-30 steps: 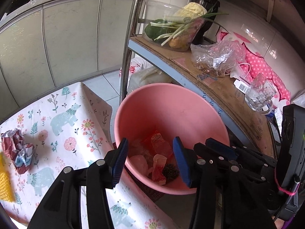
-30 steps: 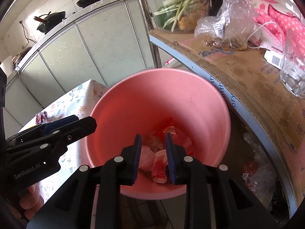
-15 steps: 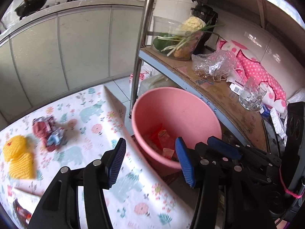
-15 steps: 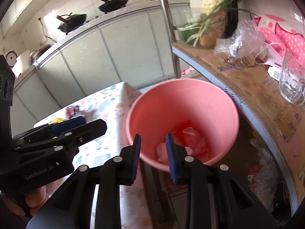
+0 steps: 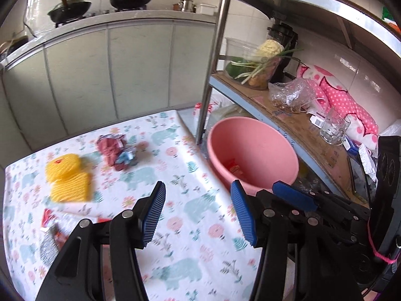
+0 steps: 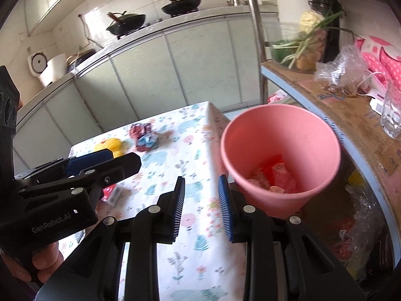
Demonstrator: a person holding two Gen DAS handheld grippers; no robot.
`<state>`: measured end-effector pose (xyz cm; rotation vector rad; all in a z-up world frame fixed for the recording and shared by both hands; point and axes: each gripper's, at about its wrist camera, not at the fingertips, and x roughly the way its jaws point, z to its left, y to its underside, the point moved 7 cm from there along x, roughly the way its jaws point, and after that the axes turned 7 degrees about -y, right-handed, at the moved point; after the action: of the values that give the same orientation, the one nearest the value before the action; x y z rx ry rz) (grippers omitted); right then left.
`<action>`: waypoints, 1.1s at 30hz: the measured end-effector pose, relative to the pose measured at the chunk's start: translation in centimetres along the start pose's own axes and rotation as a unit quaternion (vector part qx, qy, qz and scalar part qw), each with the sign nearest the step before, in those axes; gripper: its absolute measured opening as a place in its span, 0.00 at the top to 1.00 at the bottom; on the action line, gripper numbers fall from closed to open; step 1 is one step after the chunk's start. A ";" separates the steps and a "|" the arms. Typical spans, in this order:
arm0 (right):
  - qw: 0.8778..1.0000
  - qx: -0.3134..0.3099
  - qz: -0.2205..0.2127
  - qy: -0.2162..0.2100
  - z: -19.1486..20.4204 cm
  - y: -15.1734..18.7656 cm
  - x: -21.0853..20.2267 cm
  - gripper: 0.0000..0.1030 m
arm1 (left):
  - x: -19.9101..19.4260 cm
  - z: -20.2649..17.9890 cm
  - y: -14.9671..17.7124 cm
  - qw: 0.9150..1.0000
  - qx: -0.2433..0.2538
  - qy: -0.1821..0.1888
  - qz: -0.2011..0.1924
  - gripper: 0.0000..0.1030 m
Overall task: Collect trash
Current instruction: 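Move both grippers back to the table toward the silver scrubber pad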
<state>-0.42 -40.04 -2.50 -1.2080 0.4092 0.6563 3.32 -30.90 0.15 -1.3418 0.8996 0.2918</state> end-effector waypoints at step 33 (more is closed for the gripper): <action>0.993 -0.042 0.070 -0.084 8.5 5.2 3.6 0.71 | -6.3 17.5 9.9 0.986 -0.110 -0.126 0.026 0.48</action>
<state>-1.60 -30.02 -5.76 -1.2001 0.3305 0.8974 -0.39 -10.41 -3.11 -1.4461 0.7040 0.6023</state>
